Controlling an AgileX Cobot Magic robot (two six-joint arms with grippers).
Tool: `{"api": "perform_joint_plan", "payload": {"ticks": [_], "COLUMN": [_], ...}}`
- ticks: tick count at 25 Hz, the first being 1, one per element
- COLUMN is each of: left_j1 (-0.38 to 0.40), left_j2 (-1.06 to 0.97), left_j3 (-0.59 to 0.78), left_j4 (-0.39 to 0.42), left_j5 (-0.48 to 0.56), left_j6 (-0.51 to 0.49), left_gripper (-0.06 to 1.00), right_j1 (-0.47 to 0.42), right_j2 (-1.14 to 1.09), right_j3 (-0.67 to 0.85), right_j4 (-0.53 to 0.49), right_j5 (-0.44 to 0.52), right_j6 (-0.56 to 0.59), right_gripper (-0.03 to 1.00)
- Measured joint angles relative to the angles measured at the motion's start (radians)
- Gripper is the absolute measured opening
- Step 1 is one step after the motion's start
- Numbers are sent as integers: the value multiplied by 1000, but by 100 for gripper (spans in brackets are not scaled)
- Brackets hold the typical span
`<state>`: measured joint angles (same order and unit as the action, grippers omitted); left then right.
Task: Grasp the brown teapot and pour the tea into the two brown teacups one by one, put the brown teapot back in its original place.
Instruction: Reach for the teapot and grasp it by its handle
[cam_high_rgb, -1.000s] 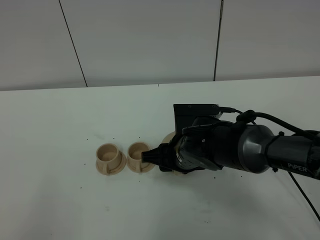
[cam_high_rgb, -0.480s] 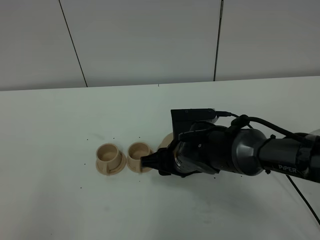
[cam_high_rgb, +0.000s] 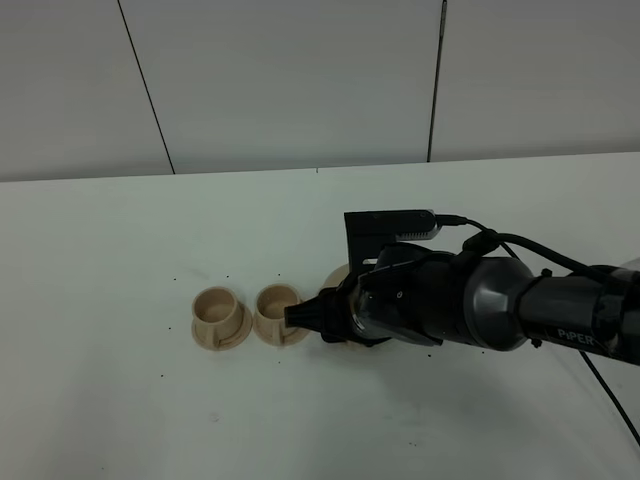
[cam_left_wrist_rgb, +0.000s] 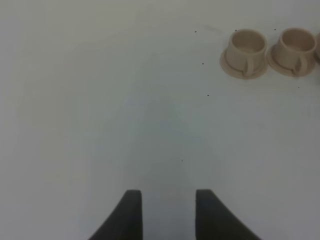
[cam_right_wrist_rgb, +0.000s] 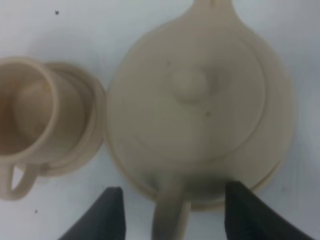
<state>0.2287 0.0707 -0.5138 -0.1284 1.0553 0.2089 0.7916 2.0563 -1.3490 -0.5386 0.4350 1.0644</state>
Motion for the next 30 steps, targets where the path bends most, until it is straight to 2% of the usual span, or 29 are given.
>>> {"api": "perform_joint_plan", "payload": {"ticks": [30], "left_j1": [0], "left_j2": [0], "left_j3": [0], "left_j4": [0], "left_j5": [0], "left_j6": [0], "left_gripper": [33], "right_j1": [-15], "right_j2": [10], "right_j3": [0], "right_j4": [12], "right_j5": [5], "right_j6": [6], "right_gripper": [42]}}
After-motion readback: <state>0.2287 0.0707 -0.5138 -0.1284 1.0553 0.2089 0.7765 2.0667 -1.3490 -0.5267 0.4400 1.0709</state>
